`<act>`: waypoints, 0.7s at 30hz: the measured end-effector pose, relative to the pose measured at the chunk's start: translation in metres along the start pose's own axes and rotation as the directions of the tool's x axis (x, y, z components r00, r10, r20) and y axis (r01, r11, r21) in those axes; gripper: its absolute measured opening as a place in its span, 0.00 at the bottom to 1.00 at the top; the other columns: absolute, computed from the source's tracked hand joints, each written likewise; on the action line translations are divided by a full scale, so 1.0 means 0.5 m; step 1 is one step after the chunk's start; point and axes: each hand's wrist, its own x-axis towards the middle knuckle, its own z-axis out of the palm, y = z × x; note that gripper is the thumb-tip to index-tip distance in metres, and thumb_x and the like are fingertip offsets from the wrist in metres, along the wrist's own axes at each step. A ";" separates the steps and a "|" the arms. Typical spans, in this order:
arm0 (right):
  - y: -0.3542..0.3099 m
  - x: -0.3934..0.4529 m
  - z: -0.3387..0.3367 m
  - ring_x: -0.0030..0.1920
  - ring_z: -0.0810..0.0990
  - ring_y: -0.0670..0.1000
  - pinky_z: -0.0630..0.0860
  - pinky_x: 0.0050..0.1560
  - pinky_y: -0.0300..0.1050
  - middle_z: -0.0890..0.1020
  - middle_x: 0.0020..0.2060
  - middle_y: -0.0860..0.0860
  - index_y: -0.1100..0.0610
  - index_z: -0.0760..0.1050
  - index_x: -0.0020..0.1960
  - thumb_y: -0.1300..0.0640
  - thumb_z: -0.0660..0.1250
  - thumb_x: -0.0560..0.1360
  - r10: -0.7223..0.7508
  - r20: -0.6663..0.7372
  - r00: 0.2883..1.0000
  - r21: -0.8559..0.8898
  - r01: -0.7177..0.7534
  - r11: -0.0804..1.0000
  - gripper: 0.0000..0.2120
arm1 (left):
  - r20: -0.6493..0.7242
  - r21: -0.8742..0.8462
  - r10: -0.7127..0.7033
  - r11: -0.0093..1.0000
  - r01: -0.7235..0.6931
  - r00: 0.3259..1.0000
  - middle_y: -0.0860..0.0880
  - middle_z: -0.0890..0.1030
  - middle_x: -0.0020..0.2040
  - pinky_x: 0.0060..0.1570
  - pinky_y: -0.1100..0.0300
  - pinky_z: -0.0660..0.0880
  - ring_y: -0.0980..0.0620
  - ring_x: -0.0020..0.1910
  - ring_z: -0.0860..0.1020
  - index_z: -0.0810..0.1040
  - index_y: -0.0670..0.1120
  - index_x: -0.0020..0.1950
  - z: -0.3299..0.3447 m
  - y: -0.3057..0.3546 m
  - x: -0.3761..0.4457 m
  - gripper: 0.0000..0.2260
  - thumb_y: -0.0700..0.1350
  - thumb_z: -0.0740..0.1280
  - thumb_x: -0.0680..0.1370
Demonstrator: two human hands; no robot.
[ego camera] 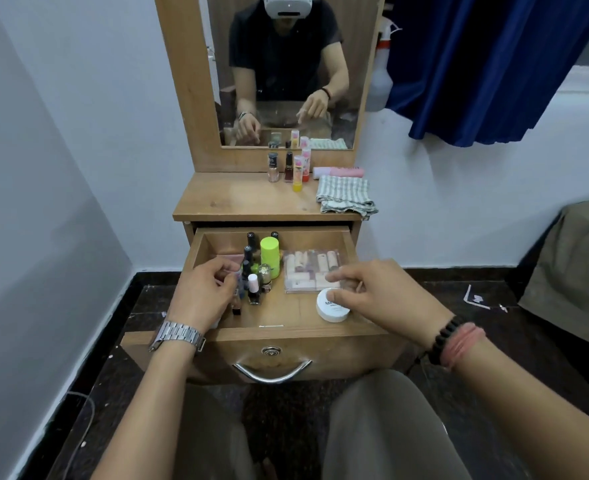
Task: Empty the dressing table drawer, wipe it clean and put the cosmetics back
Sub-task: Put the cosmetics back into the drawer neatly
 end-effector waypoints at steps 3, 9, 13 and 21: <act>0.020 -0.019 0.015 0.41 0.77 0.41 0.74 0.49 0.39 0.80 0.38 0.43 0.49 0.79 0.61 0.48 0.68 0.75 0.022 0.038 0.999 -0.004 -0.022 1.000 0.16 | 0.015 0.063 0.011 0.998 -0.012 1.000 0.56 0.80 0.41 0.35 0.64 0.69 0.60 0.39 0.76 0.80 0.54 0.49 0.007 0.000 0.000 0.06 0.45 0.65 0.76; 0.017 -0.027 0.033 0.57 0.78 0.51 0.74 0.54 0.47 0.83 0.52 0.44 0.47 0.74 0.67 0.48 0.64 0.76 -0.027 0.088 0.996 -0.149 0.040 0.988 0.19 | 0.040 0.073 0.036 0.997 -0.039 0.999 0.59 0.81 0.44 0.37 0.67 0.70 0.60 0.42 0.78 0.80 0.55 0.45 0.007 0.011 0.010 0.06 0.43 0.66 0.76; 0.012 -0.034 0.035 0.57 0.79 0.54 0.75 0.53 0.49 0.82 0.57 0.49 0.49 0.72 0.69 0.50 0.62 0.78 -0.086 0.087 0.993 -0.193 0.101 0.976 0.19 | 0.042 0.025 0.075 0.997 -0.076 0.996 0.56 0.82 0.44 0.37 0.71 0.71 0.59 0.39 0.80 0.81 0.52 0.46 0.006 0.056 0.025 0.06 0.41 0.66 0.76; 0.012 -0.030 0.031 0.52 0.80 0.58 0.76 0.49 0.49 0.81 0.52 0.54 0.54 0.77 0.61 0.53 0.60 0.78 -0.080 0.076 0.994 -0.278 0.098 0.955 0.14 | -0.017 0.126 0.344 0.932 -0.339 0.939 0.56 0.79 0.42 0.37 0.65 0.72 0.57 0.40 0.76 0.80 0.50 0.49 0.037 0.233 0.185 0.06 0.42 0.64 0.76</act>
